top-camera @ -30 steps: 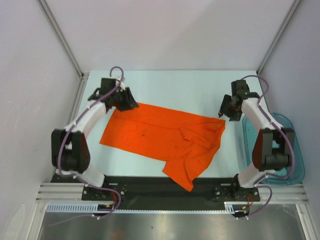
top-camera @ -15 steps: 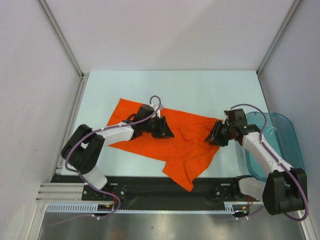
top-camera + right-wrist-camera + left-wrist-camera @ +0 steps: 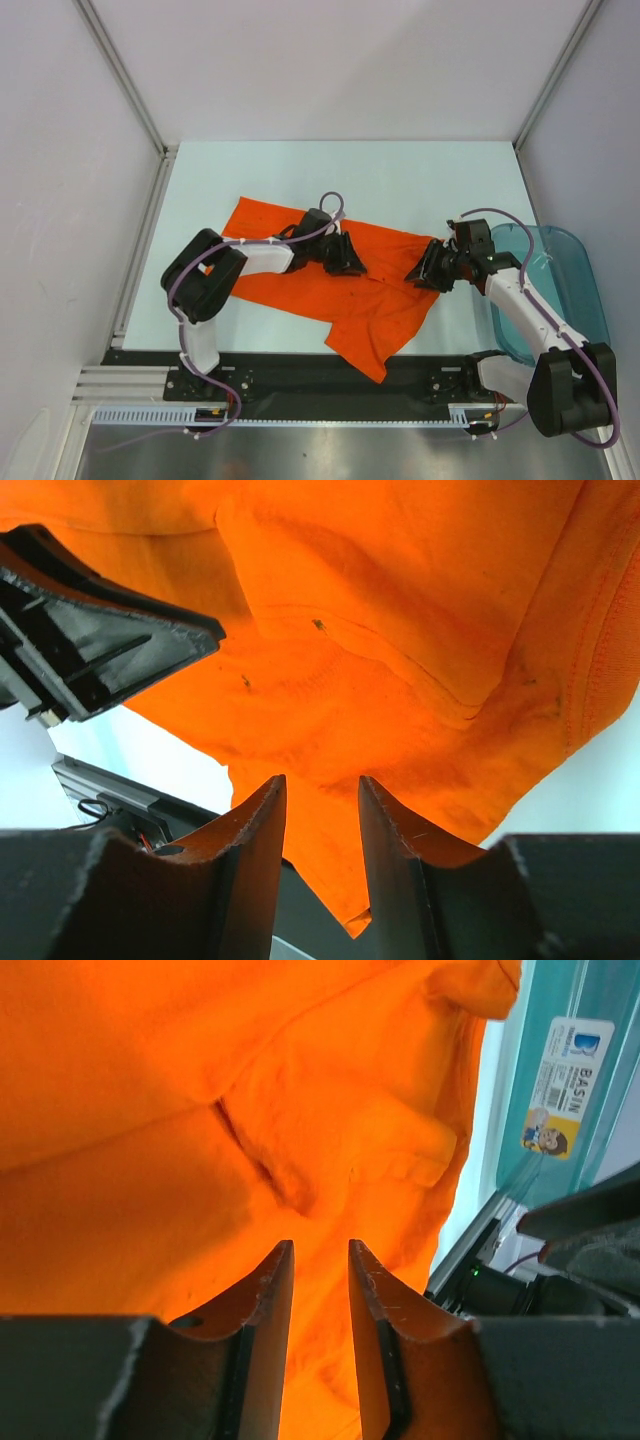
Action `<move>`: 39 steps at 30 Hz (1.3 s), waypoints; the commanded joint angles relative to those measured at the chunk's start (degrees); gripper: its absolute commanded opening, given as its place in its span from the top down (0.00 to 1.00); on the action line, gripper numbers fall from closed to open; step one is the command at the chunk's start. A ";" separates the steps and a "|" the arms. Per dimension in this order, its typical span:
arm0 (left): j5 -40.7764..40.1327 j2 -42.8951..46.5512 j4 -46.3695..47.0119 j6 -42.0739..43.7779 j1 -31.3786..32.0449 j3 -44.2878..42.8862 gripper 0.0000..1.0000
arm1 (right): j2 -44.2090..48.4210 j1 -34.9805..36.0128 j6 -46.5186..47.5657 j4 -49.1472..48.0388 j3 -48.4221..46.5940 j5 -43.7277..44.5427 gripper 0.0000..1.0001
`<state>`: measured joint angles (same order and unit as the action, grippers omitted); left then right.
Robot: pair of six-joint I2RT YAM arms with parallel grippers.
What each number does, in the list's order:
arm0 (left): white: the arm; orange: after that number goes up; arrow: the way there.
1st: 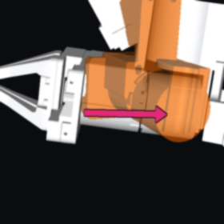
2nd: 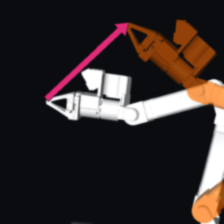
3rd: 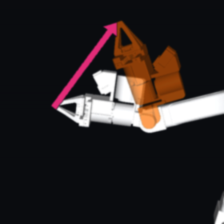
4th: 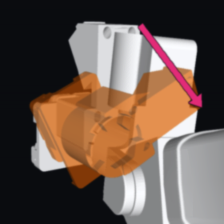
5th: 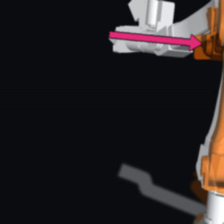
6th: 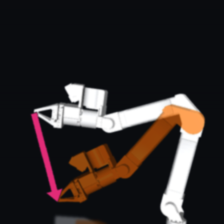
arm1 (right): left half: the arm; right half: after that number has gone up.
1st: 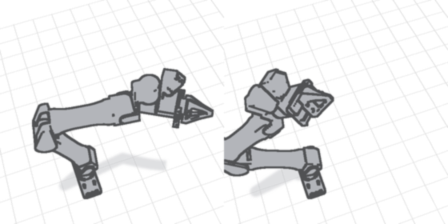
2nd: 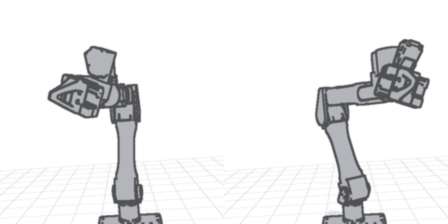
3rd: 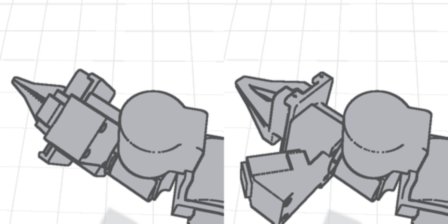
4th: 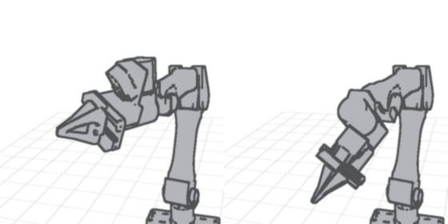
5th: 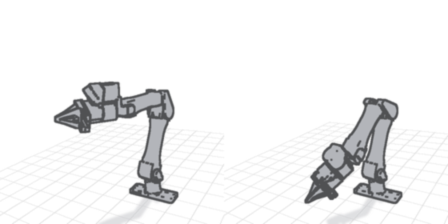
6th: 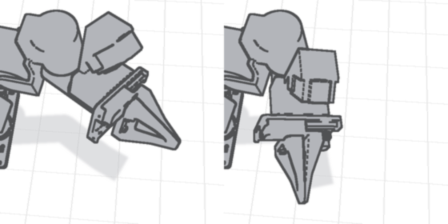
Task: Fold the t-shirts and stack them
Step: Fold the tshirt
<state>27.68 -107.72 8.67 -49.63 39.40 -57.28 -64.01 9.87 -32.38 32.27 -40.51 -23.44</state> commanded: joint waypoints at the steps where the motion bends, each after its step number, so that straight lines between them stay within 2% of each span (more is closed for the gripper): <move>1: 0.01 -1.79 -0.48 -1.96 0.42 -3.80 0.67 | 0.02 0.06 -0.14 -0.98 -1.24 -0.55 0.60; 16: 0.35 -7.94 -1.46 -2.93 1.03 -8.02 0.63 | -0.33 -0.64 0.74 -0.72 -0.45 -0.73 0.60; 31: 2.02 -9.52 -0.23 -4.60 2.00 -8.90 0.61 | -3.58 -1.17 -0.31 -4.50 2.19 -1.17 0.59; 35: 1.76 -9.26 -0.23 -4.69 1.91 -8.91 0.68 | -4.55 -1.17 -1.10 -5.20 2.80 -0.12 0.59; 39: 1.50 -8.21 -0.76 -4.69 1.91 -8.82 0.79 | -5.60 -1.69 -1.63 -5.73 3.42 2.61 0.61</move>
<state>28.73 -116.64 7.51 -54.02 40.71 -64.38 -68.77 8.82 -33.08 28.38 -37.76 -23.09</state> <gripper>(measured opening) 0.218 0.394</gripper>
